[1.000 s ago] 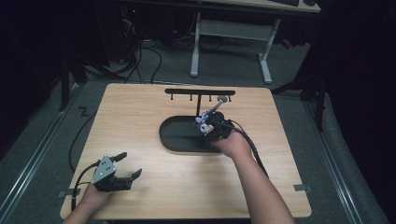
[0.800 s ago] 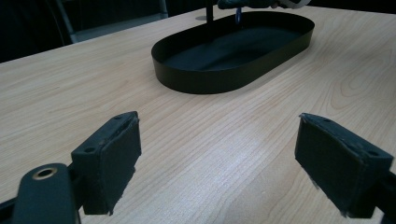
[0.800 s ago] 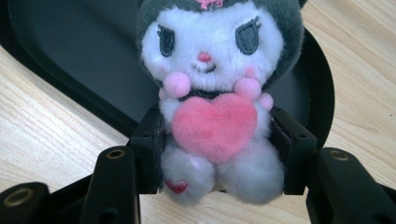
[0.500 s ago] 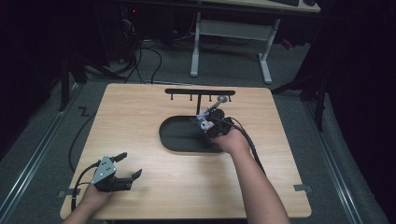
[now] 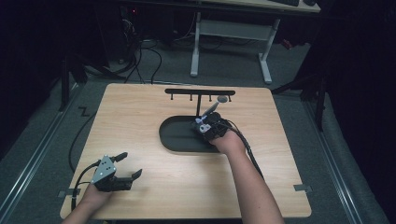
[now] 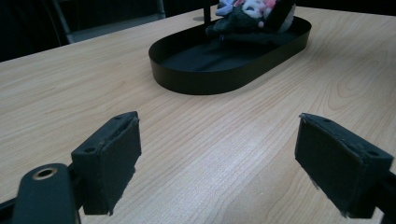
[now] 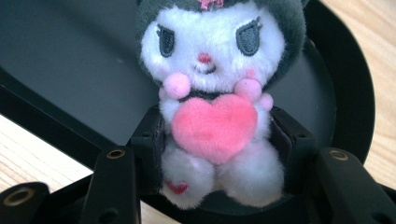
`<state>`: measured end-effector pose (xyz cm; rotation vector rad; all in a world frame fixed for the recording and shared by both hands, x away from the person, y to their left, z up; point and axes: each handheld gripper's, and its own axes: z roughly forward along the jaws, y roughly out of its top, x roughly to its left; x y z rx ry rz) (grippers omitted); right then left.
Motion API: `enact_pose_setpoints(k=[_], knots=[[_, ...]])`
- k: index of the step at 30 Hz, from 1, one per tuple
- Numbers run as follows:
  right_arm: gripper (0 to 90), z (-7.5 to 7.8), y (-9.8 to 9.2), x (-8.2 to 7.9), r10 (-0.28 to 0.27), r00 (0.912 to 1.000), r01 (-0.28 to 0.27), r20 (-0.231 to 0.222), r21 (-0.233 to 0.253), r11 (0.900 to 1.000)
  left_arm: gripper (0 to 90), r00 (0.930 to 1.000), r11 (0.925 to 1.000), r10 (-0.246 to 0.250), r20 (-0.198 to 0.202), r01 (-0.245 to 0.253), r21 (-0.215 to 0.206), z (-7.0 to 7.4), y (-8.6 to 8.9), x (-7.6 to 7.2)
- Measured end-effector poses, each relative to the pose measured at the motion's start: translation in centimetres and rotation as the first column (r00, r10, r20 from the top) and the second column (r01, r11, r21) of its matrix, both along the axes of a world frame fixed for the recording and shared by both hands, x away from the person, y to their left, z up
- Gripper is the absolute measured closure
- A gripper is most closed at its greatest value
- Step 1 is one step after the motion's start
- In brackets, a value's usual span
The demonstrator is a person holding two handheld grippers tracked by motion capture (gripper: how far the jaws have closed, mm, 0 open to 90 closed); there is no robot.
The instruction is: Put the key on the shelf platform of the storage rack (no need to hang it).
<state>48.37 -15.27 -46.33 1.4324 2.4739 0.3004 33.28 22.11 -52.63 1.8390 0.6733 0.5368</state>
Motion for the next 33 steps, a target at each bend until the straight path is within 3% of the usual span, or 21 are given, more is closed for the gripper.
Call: enact_pose_setpoints(k=[5, 9, 12, 13, 14, 15, 17, 20, 28, 33], knots=[[46.5, -0.8, -0.9, -0.6, 0.009, 0.9996, -0.01, -0.025, -0.041, 0.999, 15.4, 1.0, 1.0, -0.002, 0.002, 0.002, 0.002, 0.0, 0.0, 0.0], [46.2, -0.9, -0.9, -0.7, -0.025, 0.999, 0.024, -0.037, -0.021, 1.0, 15.4, 1.0, 1.0, -0.001, 0.0, 0.001, -0.002, 0.0, 0.0, 0.0], [44.8, -1.2, -0.5, -0.5, -0.013, 0.9994, 0.013, -0.034, -0.016, 1.0, 15.4, 1.0, 1.0, -0.001, 0.002, 0.001, 0.001, 0.0, 0.0, 0.0], [43.1, -1.3, -0.4, -0.5, -0.018, 0.9993, 0.018, -0.034, -0.015, 1.0, 15.4, 1.0, 1.0, -0.002, 0.001, 0.002, 0.0, 0.0, 0.0, 0.0], [33.3, -1.4, -0.2, -0.4, -0.031, 0.9991, 0.03, -0.03, -0.005, 1.0, 15.4, 1.0, 1.0, -0.002, 0.001, 0.002, 0.0, 0.0, 0.0, 0.0], [33.3, -1.4, -0.2, -0.4, -0.031, 0.9991, 0.03, -0.03, -0.005, 1.0, 15.4, 1.0, 1.0, -0.002, 0.0, 0.002, -0.001, 0.0, 0.0, 0.0], [26.9, -1.0, -0.1, -0.5, -0.028, 0.9996, 0.028, -0.01, 0.025, 0.999, 15.4, 1.0, 1.0, -0.004, -0.001, 0.004, 0.0, 0.0, 0.0, 0.0], [24.2, -0.3, -0.1, -0.9, -0.02, 0.9998, 0.02, 0.008, 0.031, 0.999, 15.4, 1.0, 1.0, -0.003, -0.003, 0.003, -0.004, 0.0, 0.0, 0.0], [24.3, 2.0, -0.7, -3.1, 0.002, 0.9988, -0.004, 0.049, 0.039, 0.999, 15.4, 1.0, 1.0, -0.001, 0.001, 0.001, 0.0, 0.0, 0.0, 0.0], [24.5, 2.1, -1.1, -4.4, 0.008, 0.9981, -0.011, 0.061, 0.056, 0.998, 15.4, 1.0, 1.0, 0.003, 0.0, -0.003, 0.0, 0.0, 0.0, 0.0]])
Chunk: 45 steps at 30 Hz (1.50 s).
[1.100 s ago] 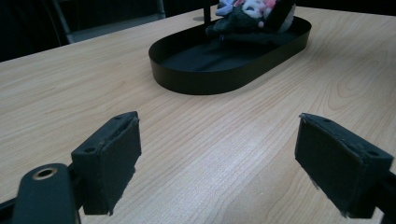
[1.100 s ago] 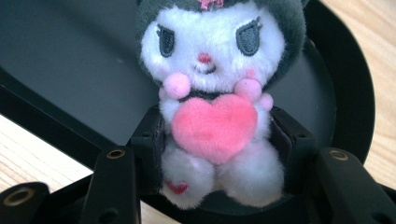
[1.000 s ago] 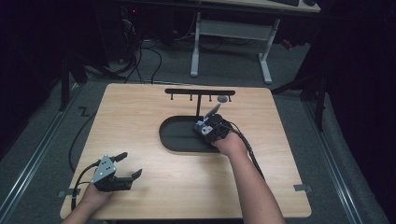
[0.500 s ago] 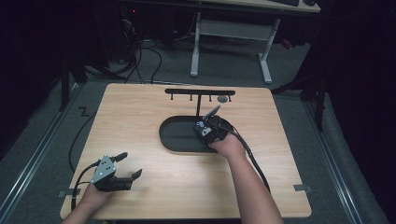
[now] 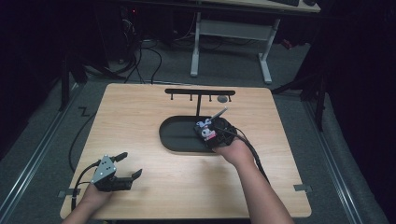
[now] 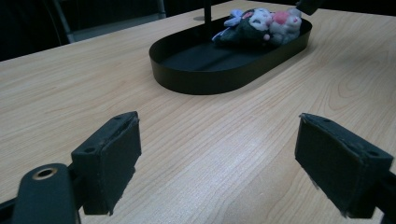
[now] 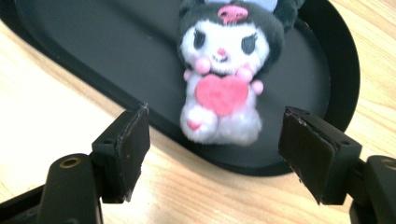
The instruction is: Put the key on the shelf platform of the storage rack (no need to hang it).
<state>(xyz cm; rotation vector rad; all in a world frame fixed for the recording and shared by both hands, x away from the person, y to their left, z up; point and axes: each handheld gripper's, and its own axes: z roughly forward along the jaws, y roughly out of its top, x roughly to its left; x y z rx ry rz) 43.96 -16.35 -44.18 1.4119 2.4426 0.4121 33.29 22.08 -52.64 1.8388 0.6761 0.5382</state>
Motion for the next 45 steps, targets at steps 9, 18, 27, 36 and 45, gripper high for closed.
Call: enact_pose_setpoints(k=[9, 18, 27, 36, 45], knots=[[29.0, -1.6, -1.7, -2.3, 0.004, 0.9983, -0.006, 0.058, 0.037, 0.999, 15.4, 1.0, 1.0, -0.001, 0.001, 0.001, 0.003, 0.0, 0.0, 0.0], [28.2, -3.5, -3.8, -5.5, -0.019, 0.9916, 0.005, 0.128, 0.111, 0.994, 15.4, 1.0, 1.0, 0.002, 0.001, -0.002, 0.007, 0.0, -0.1, 0.0], [23.1, -5.5, -5.8, -8.9, -0.049, 0.9702, 0.011, 0.237, 0.161, 0.987, 15.4, 1.0, 0.9999, 0.006, 0.0, -0.006, 0.012, 0.0, -0.1, 0.0], [18.2, -7.5, -5.9, -14.7, -0.122, 0.9058, 0.035, 0.406, 0.215, 0.976, 15.4, 1.0, 1.0, -0.004, -0.002, 0.004, 0.003, 0.0, 0.0, 0.0], [15.7, -7.8, -6.5, -15.3, -0.147, 0.9001, 0.046, 0.41, 0.247, 0.968, 15.4, 1.0, 1.0, -0.008, 0.001, 0.008, 0.004, 0.0, 0.0, -0.1]])
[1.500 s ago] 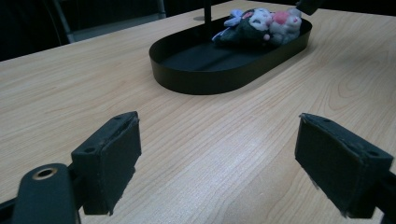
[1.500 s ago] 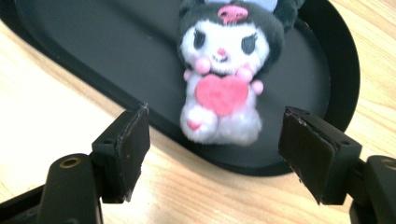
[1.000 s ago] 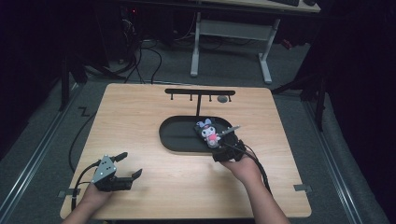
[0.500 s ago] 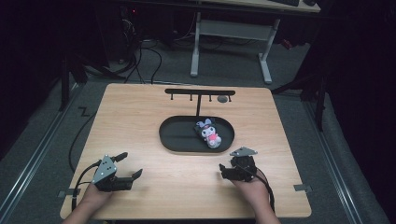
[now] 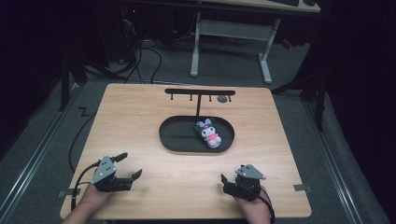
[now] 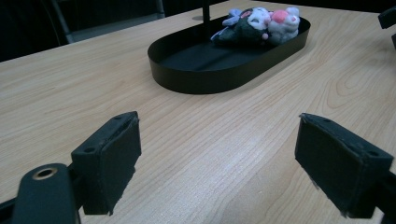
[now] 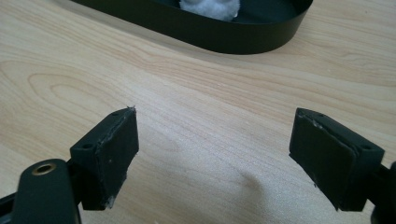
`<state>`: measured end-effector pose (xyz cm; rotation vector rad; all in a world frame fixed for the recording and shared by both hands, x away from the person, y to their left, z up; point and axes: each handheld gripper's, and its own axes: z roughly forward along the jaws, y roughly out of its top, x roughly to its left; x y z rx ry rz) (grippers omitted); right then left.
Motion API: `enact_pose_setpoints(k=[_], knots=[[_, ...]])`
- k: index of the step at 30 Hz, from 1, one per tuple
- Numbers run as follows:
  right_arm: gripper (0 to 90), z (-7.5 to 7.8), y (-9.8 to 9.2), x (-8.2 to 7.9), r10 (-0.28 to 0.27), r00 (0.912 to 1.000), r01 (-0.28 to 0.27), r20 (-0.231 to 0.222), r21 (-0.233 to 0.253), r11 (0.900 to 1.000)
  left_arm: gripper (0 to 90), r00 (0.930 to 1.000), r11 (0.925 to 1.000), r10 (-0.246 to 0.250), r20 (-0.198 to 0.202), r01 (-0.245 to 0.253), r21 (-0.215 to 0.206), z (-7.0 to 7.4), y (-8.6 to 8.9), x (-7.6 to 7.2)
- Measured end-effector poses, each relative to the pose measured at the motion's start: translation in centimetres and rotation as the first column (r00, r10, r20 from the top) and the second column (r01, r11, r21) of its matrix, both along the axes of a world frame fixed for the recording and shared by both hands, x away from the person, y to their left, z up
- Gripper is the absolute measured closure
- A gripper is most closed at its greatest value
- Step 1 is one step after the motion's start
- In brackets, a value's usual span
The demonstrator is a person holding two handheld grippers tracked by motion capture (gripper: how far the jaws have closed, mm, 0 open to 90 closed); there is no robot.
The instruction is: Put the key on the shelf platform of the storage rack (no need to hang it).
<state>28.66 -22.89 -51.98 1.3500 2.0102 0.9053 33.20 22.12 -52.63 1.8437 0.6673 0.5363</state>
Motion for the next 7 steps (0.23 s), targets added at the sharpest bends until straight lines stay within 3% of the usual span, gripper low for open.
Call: enact_pose_setpoints(k=[7], knots=[[15.7, -0.24, 0.41, -0.15, 0.035, 0.9992, -0.035, 0.02, -0.004, 0.999, 15.4, 0.9999, 0.9999, -0.004, -0.01, 0.004, -0.01, 0.0, 0.03, 0.21]])
